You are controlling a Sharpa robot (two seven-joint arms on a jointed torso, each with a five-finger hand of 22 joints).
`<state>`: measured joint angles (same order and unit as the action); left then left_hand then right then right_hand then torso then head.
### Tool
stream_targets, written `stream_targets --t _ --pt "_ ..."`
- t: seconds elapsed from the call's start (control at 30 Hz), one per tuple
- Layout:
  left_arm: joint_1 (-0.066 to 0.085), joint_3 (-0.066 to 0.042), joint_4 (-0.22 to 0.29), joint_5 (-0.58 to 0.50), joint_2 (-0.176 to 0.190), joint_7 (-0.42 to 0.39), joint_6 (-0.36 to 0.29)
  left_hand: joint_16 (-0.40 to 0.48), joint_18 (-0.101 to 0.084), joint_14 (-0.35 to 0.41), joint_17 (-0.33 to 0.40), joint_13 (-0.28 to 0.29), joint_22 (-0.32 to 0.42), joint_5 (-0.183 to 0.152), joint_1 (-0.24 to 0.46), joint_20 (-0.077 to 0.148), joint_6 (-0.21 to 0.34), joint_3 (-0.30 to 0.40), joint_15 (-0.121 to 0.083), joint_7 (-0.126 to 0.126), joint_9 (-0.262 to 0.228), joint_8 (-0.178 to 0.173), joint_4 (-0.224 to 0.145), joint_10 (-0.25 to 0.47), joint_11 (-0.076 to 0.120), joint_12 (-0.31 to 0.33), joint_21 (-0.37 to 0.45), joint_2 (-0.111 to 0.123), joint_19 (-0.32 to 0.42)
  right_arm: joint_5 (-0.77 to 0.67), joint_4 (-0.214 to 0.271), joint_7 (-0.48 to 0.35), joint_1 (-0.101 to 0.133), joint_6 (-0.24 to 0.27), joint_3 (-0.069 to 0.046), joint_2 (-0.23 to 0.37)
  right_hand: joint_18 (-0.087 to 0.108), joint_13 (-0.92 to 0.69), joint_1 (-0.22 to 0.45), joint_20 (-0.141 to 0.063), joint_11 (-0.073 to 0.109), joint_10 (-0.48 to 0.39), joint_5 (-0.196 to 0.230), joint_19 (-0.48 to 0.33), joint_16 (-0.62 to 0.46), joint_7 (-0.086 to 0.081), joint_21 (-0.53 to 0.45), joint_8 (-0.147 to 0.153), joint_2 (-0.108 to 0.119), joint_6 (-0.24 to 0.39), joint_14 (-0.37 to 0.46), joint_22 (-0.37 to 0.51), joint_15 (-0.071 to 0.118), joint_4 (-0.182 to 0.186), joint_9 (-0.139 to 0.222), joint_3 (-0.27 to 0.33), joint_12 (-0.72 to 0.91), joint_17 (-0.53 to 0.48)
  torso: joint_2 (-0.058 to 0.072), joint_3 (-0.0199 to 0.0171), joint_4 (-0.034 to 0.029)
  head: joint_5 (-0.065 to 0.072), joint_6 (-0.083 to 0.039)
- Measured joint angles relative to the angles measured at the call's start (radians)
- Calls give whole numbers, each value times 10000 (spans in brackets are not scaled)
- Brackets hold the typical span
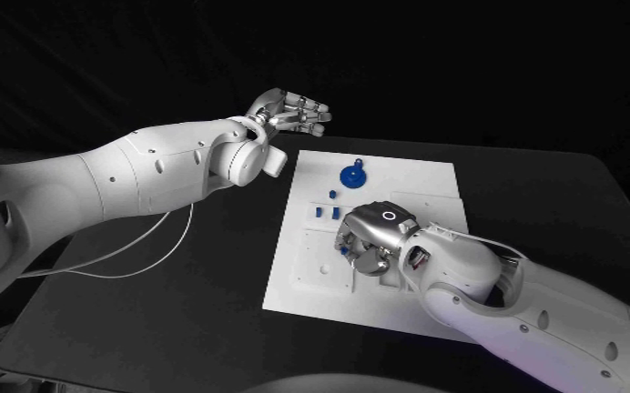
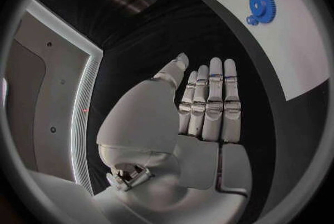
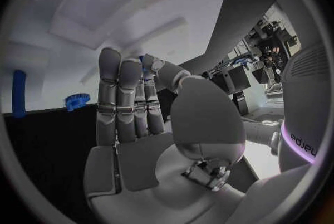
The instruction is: Assemble the parts on the task board
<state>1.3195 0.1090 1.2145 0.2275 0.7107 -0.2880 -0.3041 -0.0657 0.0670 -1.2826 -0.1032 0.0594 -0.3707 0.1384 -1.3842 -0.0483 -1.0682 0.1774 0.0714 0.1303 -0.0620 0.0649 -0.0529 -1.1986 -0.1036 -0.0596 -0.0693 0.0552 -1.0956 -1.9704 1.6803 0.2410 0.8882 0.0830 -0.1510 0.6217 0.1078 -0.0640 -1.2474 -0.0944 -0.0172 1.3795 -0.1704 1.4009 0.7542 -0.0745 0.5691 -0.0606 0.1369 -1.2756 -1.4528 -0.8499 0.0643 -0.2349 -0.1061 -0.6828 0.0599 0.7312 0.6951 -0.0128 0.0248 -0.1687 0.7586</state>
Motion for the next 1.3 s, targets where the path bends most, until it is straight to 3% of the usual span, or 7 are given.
stream_targets --t 0.2,0.33,0.63,0.93,1.13,1.23,1.3 --pt "0 -1 -1 0 -7 8 13 0 0 0 0 0 2 0 0 0 0 0 0 0 0 0 0 0 0 0 0 0 0 -52 -52 43 20 2 51 -57 0 1 30 1 -3 -4 0 0 -2 18 -101 4 -29 -18 -1 -114 0 0 -1 0 0 -26 0 0 -4 4 -1" --pt "0 -2 -1 0 -9 12 20 0 1 0 0 0 2 0 0 0 0 0 0 0 0 0 0 0 0 0 0 0 0 -44 -85 44 24 41 86 -77 28 5 141 84 -198 -638 -2 83 0 -160 -147 2 -26 526 11 -137 -10 104 119 129 9 -26 0 0 -5 -2 -8" --pt "0 -2 -1 0 -5 34 46 0 0 38 1 0 34 -39 0 -36 0 -29 39 0 0 0 29 0 0 0 0 0 -36 134 -99 -19 -9 315 158 -25 329 79 110 411 -662 -2278 -215 303 7 -427 -681 -61 757 1681 73 140 -324 574 405 1786 -32 -175 1 0 1 3 -19" --pt "0 -2 2 -2 3 56 67 0 0 38 1 0 88 -115 0 -36 36 -58 39 36 0 0 58 -1 1 0 0 0 -36 353 52 -24 -28 717 173 225 474 58 -575 563 -738 -2841 41 453 6 -325 -1244 -61 635 1932 97 387 -414 1386 404 4109 12 -448 4 -6 5 13 -53" --pt "-3 -2 -3 -8 -1 66 84 0 0 38 1 0 92 -115 0 -36 36 -58 39 36 0 0 58 -1 1 0 0 0 -36 495 343 -19 -35 951 125 534 478 59 -596 477 -685 -2631 155 556 7 -362 -1280 -60 644 1885 96 306 -414 1331 412 3458 12 -477 3 -6 13 67 -89" --pt "-6 -2 -6 -10 0 69 92 0 0 38 1 0 112 -115 -9 -36 36 -58 39 36 0 0 58 -1 1 0 0 -9 -35 577 489 -18 -41 1074 -36 688 477 59 -504 428 -627 -2260 461 607 104 -380 -1280 -60 723 1692 95 183 -413 1154 411 2303 12 -454 3 -11 14 98 -119" --pt "-6 -2 -9 -12 7 70 98 0 1 38 1 0 135 -115 -39 -36 37 -58 39 37 0 0 58 0 0 0 0 -39 -35 678 589 -18 -42 1129 -252 820 476 59 -292 427 -586 -2034 464 608 105 -395 -1280 -60 806 1676 72 101 -390 1139 411 1805 12 -418 3 -14 13 119 -142"
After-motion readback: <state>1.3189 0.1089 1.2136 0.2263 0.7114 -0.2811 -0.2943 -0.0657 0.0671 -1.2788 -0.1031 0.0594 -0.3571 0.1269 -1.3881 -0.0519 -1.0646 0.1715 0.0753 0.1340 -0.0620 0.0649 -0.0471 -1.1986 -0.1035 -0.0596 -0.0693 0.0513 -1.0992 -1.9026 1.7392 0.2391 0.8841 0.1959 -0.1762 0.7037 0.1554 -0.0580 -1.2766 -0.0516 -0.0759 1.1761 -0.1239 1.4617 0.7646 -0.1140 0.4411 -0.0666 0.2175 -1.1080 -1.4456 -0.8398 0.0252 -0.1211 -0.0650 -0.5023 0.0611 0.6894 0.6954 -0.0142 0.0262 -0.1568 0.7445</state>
